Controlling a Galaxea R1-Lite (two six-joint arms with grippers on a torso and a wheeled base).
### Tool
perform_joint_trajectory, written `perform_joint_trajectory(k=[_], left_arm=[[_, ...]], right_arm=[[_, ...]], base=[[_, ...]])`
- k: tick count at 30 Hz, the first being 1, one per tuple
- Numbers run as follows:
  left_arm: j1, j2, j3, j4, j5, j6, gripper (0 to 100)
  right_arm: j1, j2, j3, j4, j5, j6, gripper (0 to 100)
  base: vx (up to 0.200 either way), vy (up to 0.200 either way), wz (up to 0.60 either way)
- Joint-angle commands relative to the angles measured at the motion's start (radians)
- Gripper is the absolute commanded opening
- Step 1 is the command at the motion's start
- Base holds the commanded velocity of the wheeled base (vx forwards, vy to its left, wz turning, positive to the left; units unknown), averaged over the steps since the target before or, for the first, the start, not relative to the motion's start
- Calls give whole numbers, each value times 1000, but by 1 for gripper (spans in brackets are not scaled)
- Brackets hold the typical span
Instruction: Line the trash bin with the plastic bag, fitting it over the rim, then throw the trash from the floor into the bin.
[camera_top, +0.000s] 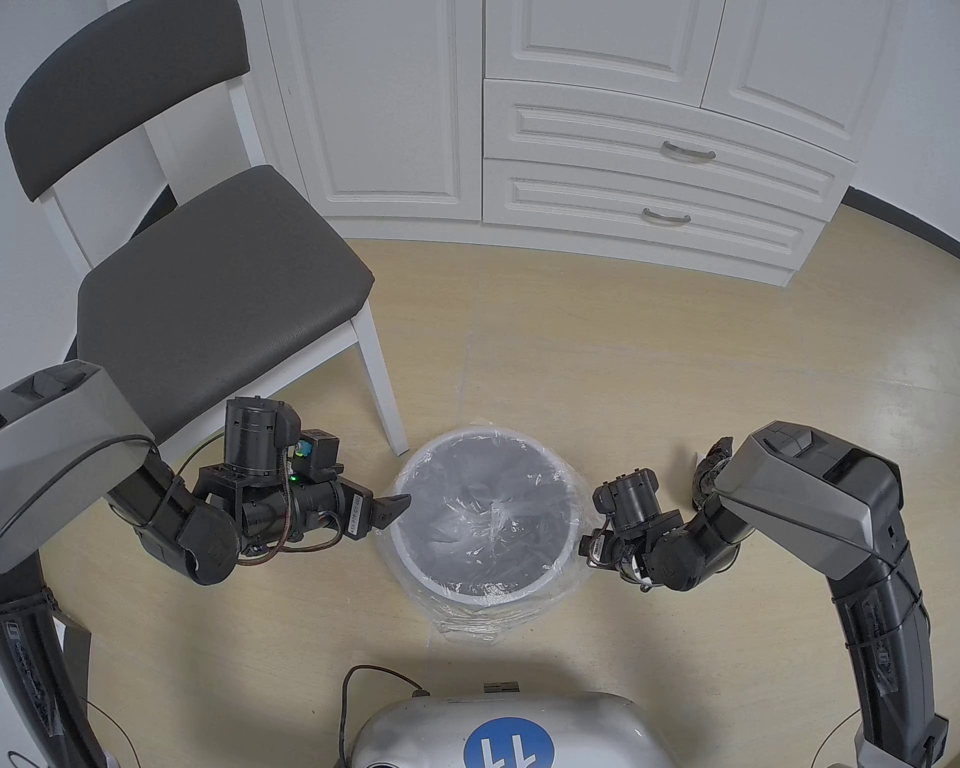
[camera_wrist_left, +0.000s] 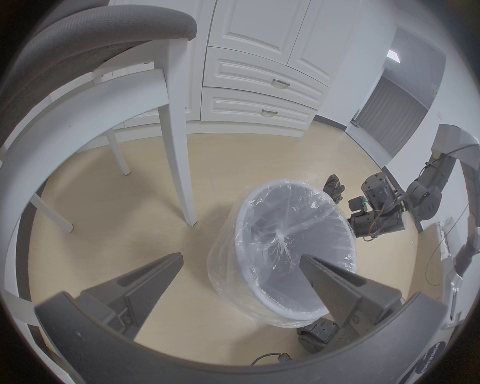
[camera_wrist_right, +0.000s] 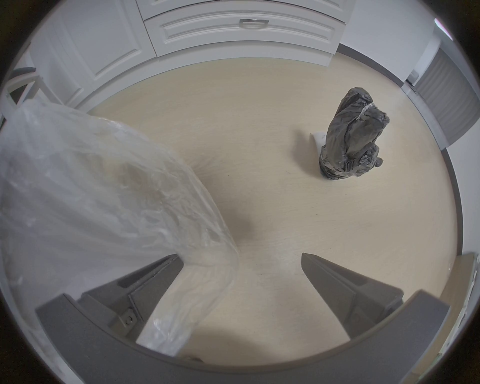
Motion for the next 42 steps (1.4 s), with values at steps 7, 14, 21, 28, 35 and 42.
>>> perform_joint_trajectory(k=[7, 14, 21, 28, 35, 42], left_arm=[[-89, -87, 91, -7, 6, 1, 100], [-247, -10, 67, -27, 228, 10, 100], [-287, 94, -116, 108, 337, 106, 100], [-288, 175, -321, 350, 345, 103, 100], [-288, 267, -389, 361, 360, 108, 100], [-302, 281, -353, 355, 363, 109, 100]], right_arm=[[11, -279, 264, -9, 4, -172, 100], [8, -464, 411, -74, -7, -302, 100], [-41, -684, 593, -223, -9, -471, 100], [-76, -809, 718, -409, -4, -608, 100], [-81, -863, 750, -437, 4, -637, 100], [-81, -863, 753, -437, 2, -638, 100]], base=[[0, 0, 0], [0, 0, 0], [0, 0, 0], [0, 0, 0], [0, 0, 0], [0, 0, 0]])
